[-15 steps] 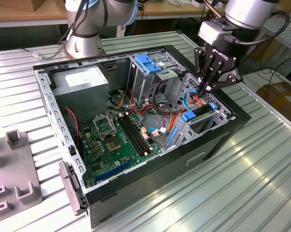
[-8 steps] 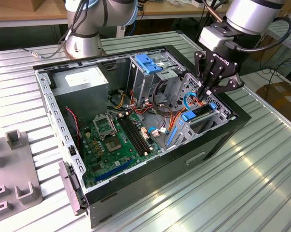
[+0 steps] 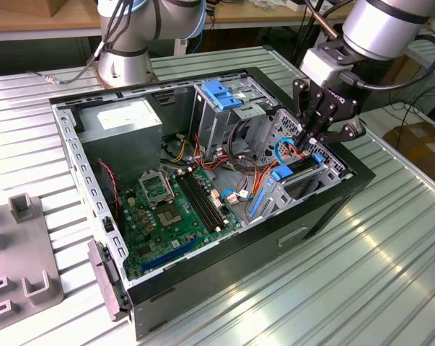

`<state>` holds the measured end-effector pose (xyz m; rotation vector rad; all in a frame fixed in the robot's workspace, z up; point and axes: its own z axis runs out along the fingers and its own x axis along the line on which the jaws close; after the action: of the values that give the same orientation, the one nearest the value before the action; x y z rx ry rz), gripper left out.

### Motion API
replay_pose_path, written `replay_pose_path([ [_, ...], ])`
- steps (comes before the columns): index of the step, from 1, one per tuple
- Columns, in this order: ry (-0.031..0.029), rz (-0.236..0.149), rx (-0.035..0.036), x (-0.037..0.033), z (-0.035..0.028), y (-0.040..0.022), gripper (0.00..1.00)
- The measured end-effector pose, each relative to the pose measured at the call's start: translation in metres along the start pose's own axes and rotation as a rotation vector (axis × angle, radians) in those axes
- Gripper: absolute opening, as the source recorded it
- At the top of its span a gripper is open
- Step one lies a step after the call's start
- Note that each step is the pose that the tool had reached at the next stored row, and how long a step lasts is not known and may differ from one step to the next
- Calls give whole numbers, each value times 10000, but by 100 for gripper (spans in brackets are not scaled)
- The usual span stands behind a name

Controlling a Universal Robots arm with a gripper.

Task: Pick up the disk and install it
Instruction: 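Insert the second disk wire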

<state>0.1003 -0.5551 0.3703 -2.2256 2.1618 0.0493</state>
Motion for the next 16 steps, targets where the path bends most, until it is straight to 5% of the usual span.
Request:
replay_pose_path([
  [3, -223, -19, 52, 43, 7, 13, 16],
  [5, -275, -30, 87, 102, 19, 18, 16],
  [13, -332, -98, 164, 171, 84, 28, 16],
  [16, -339, -237, 391, 172, 103, 62, 16],
])
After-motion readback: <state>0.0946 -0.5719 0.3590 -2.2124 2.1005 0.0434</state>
